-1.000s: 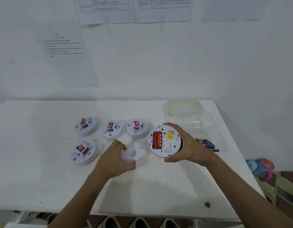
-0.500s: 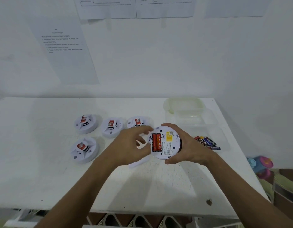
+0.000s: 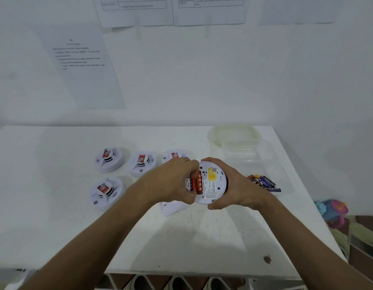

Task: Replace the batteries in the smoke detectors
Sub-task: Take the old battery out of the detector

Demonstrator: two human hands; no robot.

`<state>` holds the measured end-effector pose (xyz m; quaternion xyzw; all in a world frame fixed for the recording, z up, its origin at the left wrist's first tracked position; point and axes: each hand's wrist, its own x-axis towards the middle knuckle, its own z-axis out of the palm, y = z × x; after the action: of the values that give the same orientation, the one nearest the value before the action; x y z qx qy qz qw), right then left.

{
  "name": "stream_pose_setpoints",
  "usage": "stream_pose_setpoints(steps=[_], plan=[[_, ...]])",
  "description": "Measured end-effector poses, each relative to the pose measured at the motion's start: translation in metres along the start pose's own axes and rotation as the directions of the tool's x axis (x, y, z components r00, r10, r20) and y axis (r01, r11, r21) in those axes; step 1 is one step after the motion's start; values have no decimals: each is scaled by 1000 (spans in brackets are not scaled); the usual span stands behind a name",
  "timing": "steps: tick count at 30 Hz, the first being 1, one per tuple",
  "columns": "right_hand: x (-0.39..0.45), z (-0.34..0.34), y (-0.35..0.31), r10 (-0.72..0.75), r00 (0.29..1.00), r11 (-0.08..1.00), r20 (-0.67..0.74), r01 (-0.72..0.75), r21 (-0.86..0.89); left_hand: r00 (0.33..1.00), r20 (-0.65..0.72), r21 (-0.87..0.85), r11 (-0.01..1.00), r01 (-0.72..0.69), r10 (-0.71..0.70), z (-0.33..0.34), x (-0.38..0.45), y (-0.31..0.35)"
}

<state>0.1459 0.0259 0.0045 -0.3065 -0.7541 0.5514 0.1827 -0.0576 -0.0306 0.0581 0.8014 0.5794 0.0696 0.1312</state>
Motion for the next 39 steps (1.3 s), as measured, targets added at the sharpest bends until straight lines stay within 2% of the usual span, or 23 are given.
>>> stream_pose_setpoints(steps=[5, 10, 24, 32, 36, 39], plan=[[3, 1, 2, -1, 1000, 1000, -5, 0, -10, 998, 61, 158, 987, -26, 17, -1, 4, 6], [2, -5, 1, -4, 999, 1000, 38, 3, 10, 996, 44, 274, 958, -87, 78, 2, 8, 11], [2, -4, -7, -3, 1000, 995, 8, 2, 97, 959, 7, 359, 895, -266, 283, 9, 4, -12], [6, 14, -7, 5, 1000, 992, 0, -5, 125, 940, -27, 327, 892, -312, 339, 10, -10, -30], [7, 25, -7, 15, 1000, 988, -17, -12, 152, 952, -40, 332, 903, -273, 303, 8, -15, -32], [8, 35, -7, 29, 999, 981, -37, -22, 192, 921, -27, 374, 858, -351, 389, 10, -16, -42]])
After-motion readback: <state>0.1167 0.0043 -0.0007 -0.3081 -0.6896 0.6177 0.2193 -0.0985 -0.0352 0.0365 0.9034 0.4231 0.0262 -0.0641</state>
